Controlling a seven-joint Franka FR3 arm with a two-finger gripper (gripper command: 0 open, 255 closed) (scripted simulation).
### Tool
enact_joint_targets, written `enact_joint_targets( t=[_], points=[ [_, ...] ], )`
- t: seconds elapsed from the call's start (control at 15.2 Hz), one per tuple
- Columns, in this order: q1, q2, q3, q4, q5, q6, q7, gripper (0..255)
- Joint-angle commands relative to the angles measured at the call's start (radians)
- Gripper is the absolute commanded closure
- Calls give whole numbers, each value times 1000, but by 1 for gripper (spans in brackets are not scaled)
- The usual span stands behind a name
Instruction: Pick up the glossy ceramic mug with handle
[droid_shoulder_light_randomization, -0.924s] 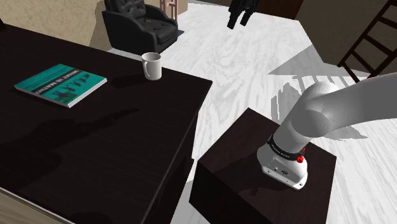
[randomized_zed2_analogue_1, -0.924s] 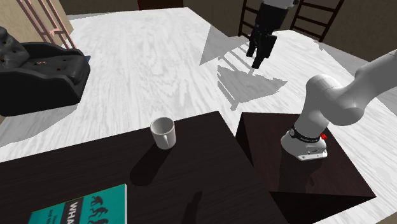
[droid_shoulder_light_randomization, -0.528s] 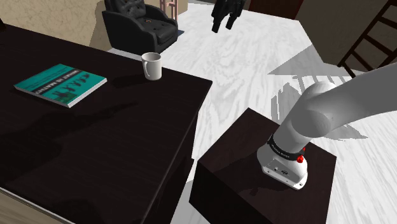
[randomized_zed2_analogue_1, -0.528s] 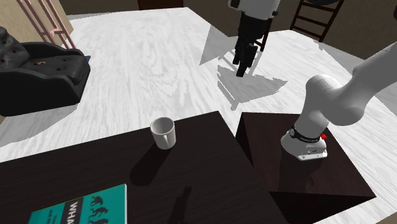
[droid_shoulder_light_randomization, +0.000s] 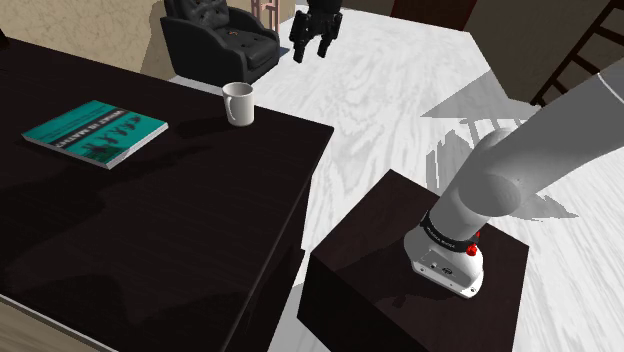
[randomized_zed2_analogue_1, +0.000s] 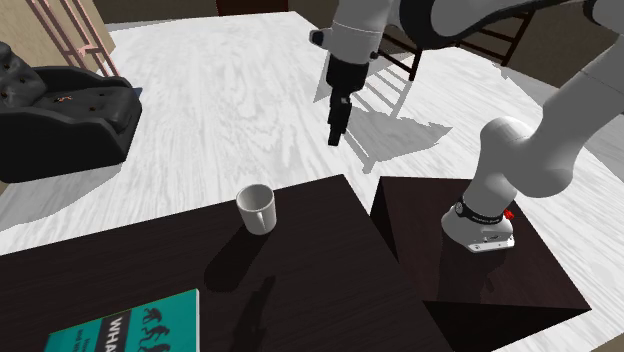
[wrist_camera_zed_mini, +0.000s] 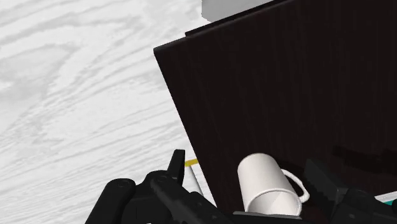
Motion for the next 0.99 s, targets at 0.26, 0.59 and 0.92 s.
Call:
enact_joint_targets(
  t=[0.26,0.59,0.92],
  points=[
    [8,222,25,125,-4,90,33,0],
    [20,413,40,271,-18,130,64,0],
    [36,611,48,454,-37,138,94,0]
  ],
)
